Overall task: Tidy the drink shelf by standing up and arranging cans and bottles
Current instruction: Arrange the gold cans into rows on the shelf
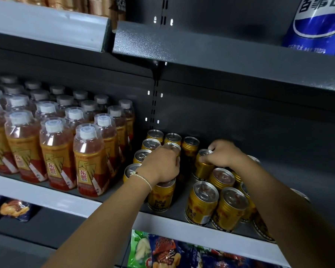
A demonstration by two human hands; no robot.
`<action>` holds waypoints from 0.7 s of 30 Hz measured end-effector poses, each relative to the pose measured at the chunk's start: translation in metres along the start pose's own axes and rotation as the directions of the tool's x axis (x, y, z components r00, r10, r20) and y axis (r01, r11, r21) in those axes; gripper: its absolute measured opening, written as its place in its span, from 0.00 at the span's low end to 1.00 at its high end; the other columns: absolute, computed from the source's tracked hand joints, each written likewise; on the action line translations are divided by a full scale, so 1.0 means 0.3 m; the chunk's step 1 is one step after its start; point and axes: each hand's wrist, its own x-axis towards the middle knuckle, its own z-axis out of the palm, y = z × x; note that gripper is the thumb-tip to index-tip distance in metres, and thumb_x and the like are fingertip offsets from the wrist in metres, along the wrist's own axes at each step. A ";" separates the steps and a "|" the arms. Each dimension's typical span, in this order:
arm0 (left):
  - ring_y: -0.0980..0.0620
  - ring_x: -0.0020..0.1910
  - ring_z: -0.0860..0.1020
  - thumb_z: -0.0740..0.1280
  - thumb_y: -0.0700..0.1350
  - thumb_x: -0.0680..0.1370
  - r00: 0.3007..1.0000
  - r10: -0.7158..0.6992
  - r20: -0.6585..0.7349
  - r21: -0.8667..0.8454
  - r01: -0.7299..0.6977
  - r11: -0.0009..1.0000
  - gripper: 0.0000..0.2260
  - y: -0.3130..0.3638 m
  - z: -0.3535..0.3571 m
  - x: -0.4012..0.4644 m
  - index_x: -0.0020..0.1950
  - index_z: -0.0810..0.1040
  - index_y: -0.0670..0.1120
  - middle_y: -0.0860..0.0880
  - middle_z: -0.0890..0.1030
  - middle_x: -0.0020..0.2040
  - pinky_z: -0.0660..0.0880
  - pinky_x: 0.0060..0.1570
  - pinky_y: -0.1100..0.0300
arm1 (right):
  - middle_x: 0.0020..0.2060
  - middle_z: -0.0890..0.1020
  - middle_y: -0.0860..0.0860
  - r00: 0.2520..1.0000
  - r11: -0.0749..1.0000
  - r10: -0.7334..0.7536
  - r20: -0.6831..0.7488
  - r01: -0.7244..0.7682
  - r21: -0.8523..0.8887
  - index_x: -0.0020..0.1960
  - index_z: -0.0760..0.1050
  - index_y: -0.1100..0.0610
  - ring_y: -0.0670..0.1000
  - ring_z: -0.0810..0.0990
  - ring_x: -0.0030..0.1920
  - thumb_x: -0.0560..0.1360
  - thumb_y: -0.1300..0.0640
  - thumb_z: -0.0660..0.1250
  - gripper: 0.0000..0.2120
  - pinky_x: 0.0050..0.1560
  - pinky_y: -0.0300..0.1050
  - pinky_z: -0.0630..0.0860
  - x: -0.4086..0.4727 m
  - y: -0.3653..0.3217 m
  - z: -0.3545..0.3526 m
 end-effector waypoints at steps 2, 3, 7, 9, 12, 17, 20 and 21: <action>0.43 0.63 0.72 0.56 0.49 0.81 1.000 0.001 -0.006 -0.005 -0.001 1.000 0.18 -0.002 0.003 0.001 0.68 0.71 0.45 0.43 0.74 0.66 0.73 0.61 0.48 | 0.55 0.80 0.53 1.000 0.994 0.003 0.029 -0.006 0.112 0.64 0.77 0.57 0.53 0.79 0.53 0.70 0.49 0.79 0.26 0.46 0.46 0.77 -0.002 -0.001 -0.002; 0.43 0.63 0.73 0.56 0.49 0.81 1.000 0.002 -0.008 -0.007 -0.002 1.000 0.18 -0.003 0.003 0.002 0.68 0.72 0.45 0.43 0.74 0.66 0.73 0.60 0.49 | 0.56 0.79 0.52 0.999 0.985 -0.008 0.047 0.000 0.174 0.66 0.75 0.54 0.52 0.78 0.54 0.69 0.51 0.79 0.28 0.46 0.44 0.76 -0.001 0.001 0.001; 0.44 0.63 0.73 0.56 0.49 0.81 1.000 -0.002 -0.007 -0.014 0.002 1.000 0.18 -0.005 0.005 0.001 0.68 0.72 0.45 0.43 0.75 0.65 0.73 0.60 0.50 | 0.61 0.78 0.52 0.990 0.949 -0.100 0.098 0.066 0.307 0.70 0.73 0.47 0.53 0.79 0.58 0.70 0.59 0.79 0.31 0.62 0.52 0.78 -0.001 -0.005 0.020; 0.44 0.62 0.73 0.57 0.49 0.81 1.000 -0.002 -0.012 -0.014 0.002 1.000 0.17 -0.004 0.005 0.001 0.67 0.72 0.45 0.43 0.76 0.64 0.72 0.61 0.52 | 0.62 0.78 0.51 0.985 0.947 -0.139 0.106 0.101 0.304 0.71 0.72 0.45 0.52 0.80 0.58 0.71 0.61 0.77 0.32 0.63 0.54 0.78 -0.005 -0.010 0.025; 0.45 0.63 0.73 0.57 0.47 0.81 1.000 0.013 -0.019 0.003 -0.013 1.000 0.17 -0.002 0.007 0.004 0.67 0.73 0.44 0.43 0.77 0.63 0.62 0.70 0.52 | 0.67 0.76 0.51 0.983 0.954 -0.139 0.122 0.100 0.282 0.73 0.69 0.45 0.52 0.79 0.59 0.72 0.61 0.77 0.34 0.58 0.48 0.79 -0.014 -0.011 0.021; 0.45 0.65 0.72 0.56 0.47 0.81 1.000 0.014 -0.003 0.021 -0.014 1.000 0.18 -0.002 0.007 0.001 0.68 0.72 0.44 0.43 0.76 0.65 0.55 0.74 0.51 | 0.64 0.76 0.51 0.997 0.991 -0.059 0.055 0.052 0.121 0.71 0.69 0.49 0.53 0.77 0.60 0.67 0.49 0.81 0.37 0.53 0.46 0.74 -0.024 -0.018 0.030; 0.45 0.65 0.71 0.56 0.47 0.81 1.000 0.006 0.009 0.013 -0.006 1.000 0.18 0.000 0.004 0.000 0.68 0.72 0.43 0.43 0.76 0.65 0.56 0.74 0.51 | 0.61 0.78 0.51 0.999 0.970 -0.032 0.033 0.023 0.243 0.69 0.72 0.50 0.53 0.78 0.59 0.66 0.53 0.82 0.34 0.54 0.46 0.75 -0.021 -0.024 0.040; 0.45 0.65 0.71 0.56 0.47 0.81 1.000 0.002 0.012 0.011 -0.002 1.000 0.18 0.000 0.003 -0.001 0.68 0.72 0.43 0.43 0.76 0.65 0.56 0.74 0.51 | 0.60 0.79 0.52 0.999 0.959 -0.024 0.030 0.014 0.284 0.68 0.73 0.50 0.53 0.79 0.59 0.66 0.54 0.82 0.33 0.55 0.47 0.76 -0.019 -0.026 0.043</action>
